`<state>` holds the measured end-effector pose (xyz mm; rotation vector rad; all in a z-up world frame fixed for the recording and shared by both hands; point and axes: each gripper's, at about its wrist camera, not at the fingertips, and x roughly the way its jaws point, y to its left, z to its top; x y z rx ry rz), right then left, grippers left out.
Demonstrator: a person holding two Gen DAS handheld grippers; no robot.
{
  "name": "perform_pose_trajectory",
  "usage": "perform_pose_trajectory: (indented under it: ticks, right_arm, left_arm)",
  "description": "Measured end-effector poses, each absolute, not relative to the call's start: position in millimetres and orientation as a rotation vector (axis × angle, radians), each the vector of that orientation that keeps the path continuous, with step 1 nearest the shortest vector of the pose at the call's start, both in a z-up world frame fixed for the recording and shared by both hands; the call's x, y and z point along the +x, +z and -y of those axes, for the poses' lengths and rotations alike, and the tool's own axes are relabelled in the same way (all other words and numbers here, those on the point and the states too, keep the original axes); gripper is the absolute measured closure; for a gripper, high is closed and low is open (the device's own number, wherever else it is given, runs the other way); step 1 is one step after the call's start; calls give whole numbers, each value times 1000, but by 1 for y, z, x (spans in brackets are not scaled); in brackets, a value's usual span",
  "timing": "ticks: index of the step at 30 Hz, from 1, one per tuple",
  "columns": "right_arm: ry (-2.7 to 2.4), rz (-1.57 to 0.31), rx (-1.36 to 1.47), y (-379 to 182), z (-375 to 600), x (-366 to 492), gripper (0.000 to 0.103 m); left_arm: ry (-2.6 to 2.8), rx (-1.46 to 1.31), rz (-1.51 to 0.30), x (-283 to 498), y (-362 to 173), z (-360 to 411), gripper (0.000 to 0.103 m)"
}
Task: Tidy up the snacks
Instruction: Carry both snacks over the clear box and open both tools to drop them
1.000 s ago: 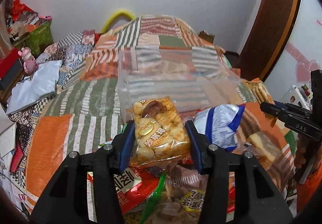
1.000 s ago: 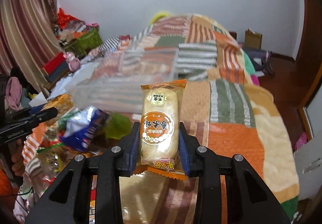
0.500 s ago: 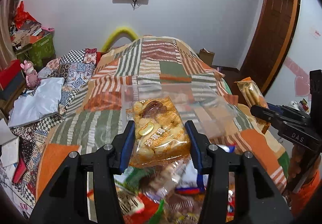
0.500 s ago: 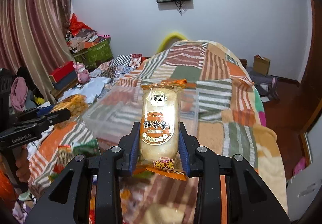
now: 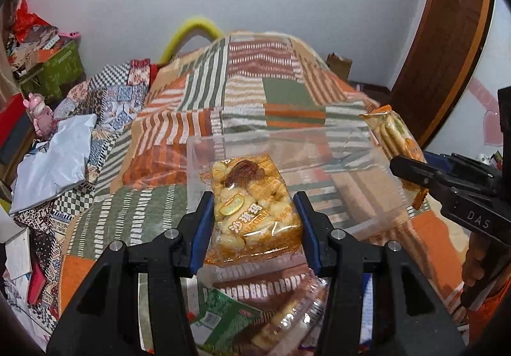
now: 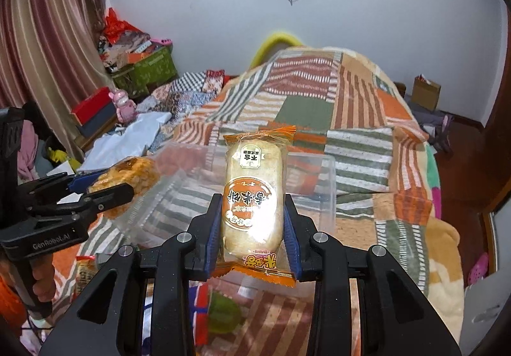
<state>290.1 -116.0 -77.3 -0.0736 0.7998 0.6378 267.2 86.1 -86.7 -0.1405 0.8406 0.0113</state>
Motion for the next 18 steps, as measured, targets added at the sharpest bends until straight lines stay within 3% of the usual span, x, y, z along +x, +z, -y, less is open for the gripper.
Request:
perform_pose_trajectory:
  ticks: [18]
  right_arm:
    - [647,-979,-190,-127,85,315,71]
  left_arm:
    - [-16,-53,-975,312,-131,-71,54]
